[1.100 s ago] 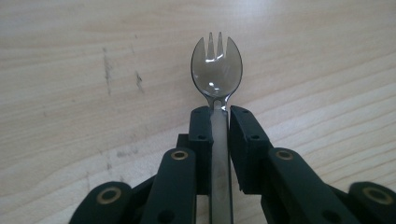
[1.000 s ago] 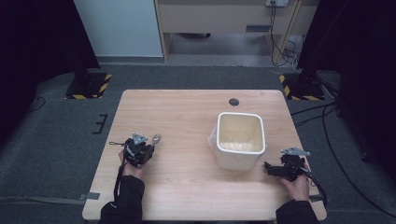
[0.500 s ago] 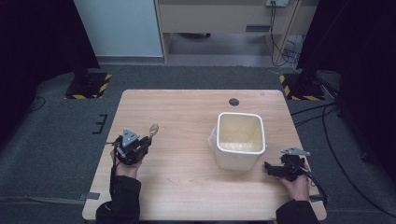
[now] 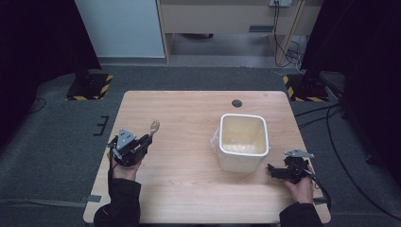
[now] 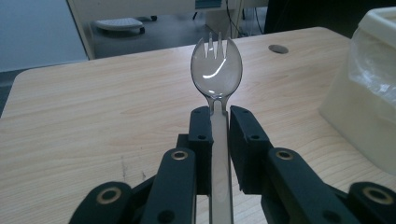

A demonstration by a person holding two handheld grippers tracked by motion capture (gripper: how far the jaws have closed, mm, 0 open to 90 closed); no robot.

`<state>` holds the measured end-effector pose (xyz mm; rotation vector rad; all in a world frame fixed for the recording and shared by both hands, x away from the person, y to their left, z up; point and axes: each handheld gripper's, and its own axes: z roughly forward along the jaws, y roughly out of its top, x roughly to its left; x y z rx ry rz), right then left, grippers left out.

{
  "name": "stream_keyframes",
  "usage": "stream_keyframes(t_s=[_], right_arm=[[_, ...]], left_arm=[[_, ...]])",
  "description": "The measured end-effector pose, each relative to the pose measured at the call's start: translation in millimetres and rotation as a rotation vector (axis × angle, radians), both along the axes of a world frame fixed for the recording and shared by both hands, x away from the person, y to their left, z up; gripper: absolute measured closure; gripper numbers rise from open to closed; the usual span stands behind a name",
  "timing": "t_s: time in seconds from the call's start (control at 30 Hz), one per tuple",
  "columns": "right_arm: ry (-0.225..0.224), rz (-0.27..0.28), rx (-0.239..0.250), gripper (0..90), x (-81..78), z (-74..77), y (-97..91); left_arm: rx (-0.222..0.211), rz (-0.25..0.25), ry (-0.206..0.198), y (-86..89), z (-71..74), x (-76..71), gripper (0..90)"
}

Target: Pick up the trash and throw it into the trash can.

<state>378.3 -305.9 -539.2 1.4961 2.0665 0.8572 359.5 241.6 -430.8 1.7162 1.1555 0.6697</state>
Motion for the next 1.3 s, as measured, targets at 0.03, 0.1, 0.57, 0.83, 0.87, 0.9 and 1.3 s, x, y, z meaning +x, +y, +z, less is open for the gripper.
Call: stream_keyframes(t_s=[0.03,0.1,0.57,0.83,0.87,0.9,1.3], right_arm=[[0.000,0.000,0.000,0.3,0.0,0.0,0.0],[0.000,0.000,0.000,0.3,0.0,0.0,0.0],[0.000,0.000,0.000,0.3,0.0,0.0,0.0],[0.000,0.000,0.000,0.3,0.0,0.0,0.0],[0.000,0.000,0.000,0.3,0.0,0.0,0.0],[0.000,0.000,0.000,0.3,0.0,0.0,0.0],[0.000,0.000,0.000,0.3,0.0,0.0,0.0]], left_arm=[[-0.007,-0.002,-0.006,-0.1,1.4,-0.7,78.3],[-0.013,-0.007,-0.017,-0.3,4.3,-2.3,78.3],[-0.052,-0.065,-0.102,-11.4,30.0,-19.0,78.3],[-0.074,-0.133,-0.144,-25.4,43.3,-30.2,78.3],[-0.077,-0.140,-0.149,-26.6,44.8,-31.4,78.3],[-0.083,-0.147,-0.153,-27.9,46.3,-32.6,78.3],[-0.102,-0.211,-0.186,-42.2,61.4,-36.0,78.3]])
